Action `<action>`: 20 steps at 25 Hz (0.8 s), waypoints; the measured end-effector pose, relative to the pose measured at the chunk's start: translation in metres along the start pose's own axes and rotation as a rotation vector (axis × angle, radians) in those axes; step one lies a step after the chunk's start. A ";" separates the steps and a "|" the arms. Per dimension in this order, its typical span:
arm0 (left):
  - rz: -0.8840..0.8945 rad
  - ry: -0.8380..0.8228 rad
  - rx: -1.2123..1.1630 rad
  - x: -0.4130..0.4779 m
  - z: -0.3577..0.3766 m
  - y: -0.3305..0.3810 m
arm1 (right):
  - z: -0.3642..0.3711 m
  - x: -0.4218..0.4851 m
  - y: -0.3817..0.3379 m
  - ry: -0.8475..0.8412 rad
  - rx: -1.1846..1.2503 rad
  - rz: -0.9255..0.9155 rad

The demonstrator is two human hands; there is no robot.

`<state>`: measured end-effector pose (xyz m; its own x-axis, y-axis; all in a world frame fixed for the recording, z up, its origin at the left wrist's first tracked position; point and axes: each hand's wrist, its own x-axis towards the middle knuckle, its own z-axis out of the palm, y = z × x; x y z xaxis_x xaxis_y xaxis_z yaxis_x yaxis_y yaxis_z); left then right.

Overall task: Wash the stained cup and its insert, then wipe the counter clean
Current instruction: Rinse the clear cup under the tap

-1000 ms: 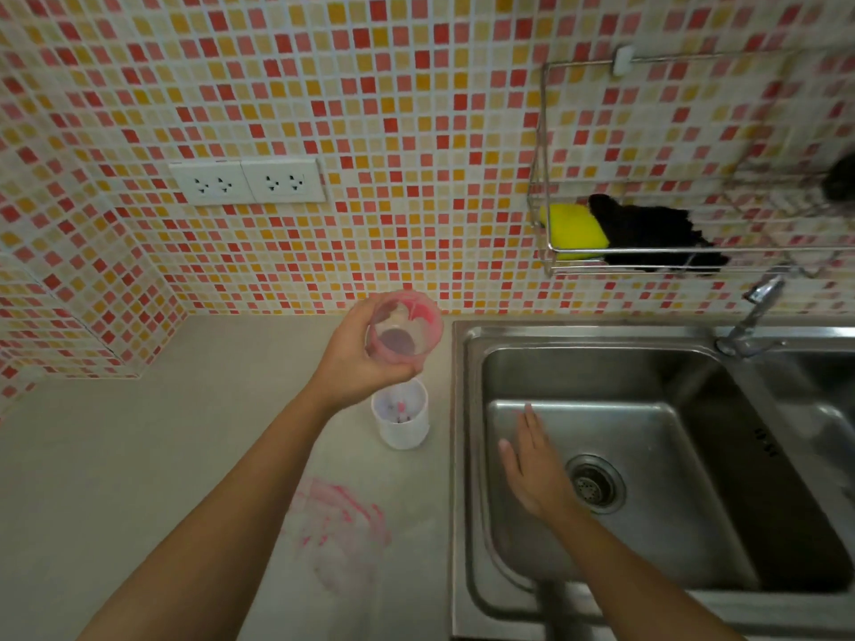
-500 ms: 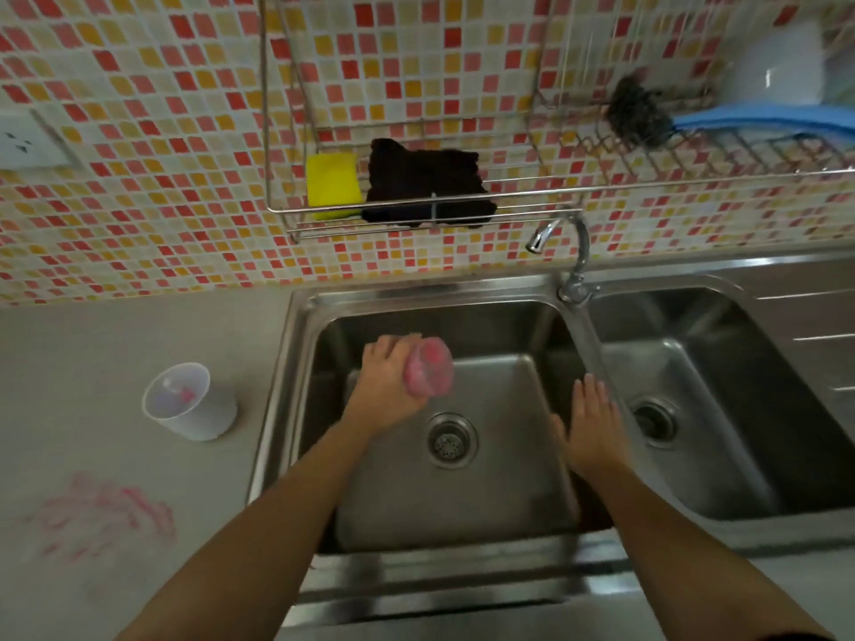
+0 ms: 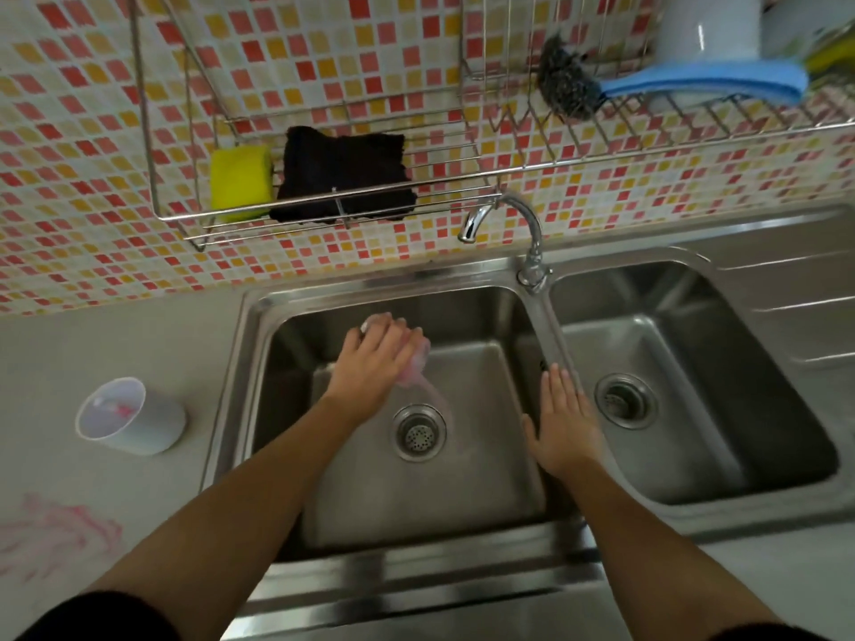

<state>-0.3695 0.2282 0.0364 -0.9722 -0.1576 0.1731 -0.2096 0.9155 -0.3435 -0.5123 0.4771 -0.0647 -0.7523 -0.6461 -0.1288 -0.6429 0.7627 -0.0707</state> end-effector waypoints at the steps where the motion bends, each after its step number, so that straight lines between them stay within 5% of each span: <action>1: 0.035 0.037 0.024 0.003 -0.004 -0.001 | 0.000 0.001 0.000 0.000 0.021 0.003; 5: -0.050 0.005 -0.082 0.014 -0.002 -0.007 | -0.002 -0.002 0.001 0.031 0.120 -0.010; 10: -0.537 -0.151 -0.997 0.027 0.008 -0.004 | -0.030 0.029 0.007 0.174 0.815 0.248; 16: -0.652 -0.199 -1.397 0.055 0.009 0.015 | -0.089 0.127 0.008 0.061 0.784 0.179; 20: -0.650 -0.165 -1.461 0.076 0.004 0.025 | -0.082 0.148 0.000 -0.008 0.746 0.090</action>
<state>-0.4491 0.2381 0.0373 -0.7831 -0.5893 -0.1988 -0.3912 0.2182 0.8941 -0.6354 0.3791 -0.0024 -0.7942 -0.5825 -0.1730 -0.3086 0.6318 -0.7110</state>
